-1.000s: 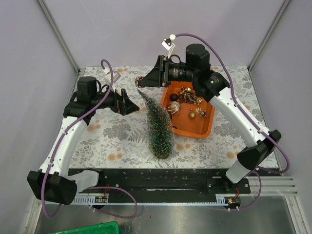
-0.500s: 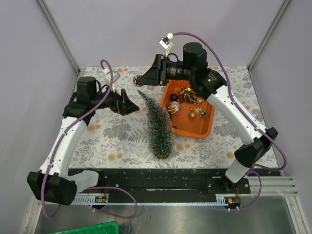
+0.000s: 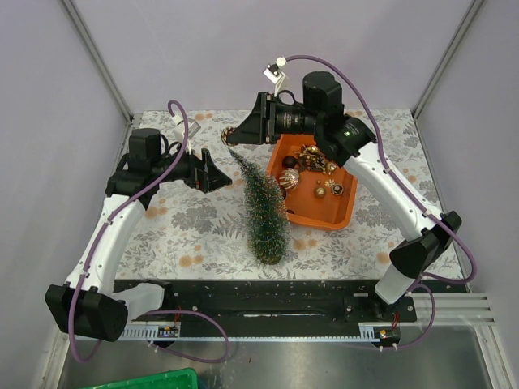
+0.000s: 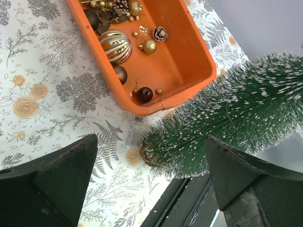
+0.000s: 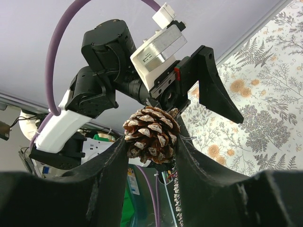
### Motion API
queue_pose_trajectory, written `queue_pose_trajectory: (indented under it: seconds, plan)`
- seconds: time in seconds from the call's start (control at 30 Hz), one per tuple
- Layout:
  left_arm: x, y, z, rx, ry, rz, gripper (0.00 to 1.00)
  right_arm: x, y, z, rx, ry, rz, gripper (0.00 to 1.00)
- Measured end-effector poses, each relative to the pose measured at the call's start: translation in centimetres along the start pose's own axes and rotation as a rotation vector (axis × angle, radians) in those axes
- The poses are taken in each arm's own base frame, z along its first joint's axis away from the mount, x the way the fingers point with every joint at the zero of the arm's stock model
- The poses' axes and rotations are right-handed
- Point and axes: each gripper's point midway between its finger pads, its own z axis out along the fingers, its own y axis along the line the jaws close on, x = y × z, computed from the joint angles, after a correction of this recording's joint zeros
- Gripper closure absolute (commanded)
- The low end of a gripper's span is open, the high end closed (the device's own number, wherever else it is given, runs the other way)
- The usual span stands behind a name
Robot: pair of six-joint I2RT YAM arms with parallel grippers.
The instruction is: Decorate the small christmas tree
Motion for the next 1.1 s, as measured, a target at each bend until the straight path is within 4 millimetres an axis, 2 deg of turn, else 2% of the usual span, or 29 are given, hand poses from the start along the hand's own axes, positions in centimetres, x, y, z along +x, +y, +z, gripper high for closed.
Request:
queue_pose_trajectory:
  seconds: [0.47, 0.83, 1.1]
  plan:
    - [-0.1, 0.0, 0.0, 0.001, -0.004, 0.003, 0.01, 0.6, 0.3, -0.3, -0.011, 0.010, -0.006, 0.62]
    - [0.2, 0.2, 0.1, -0.001, -0.002, -0.001, 0.01, 0.2, 2.2, -1.3, -0.051, -0.007, -0.050, 0.62]
    - [0.3, 0.2, 0.1, -0.003, 0.000, -0.005, 0.01, 0.6, 1.8, -1.2, -0.046, 0.006, -0.055, 0.62]
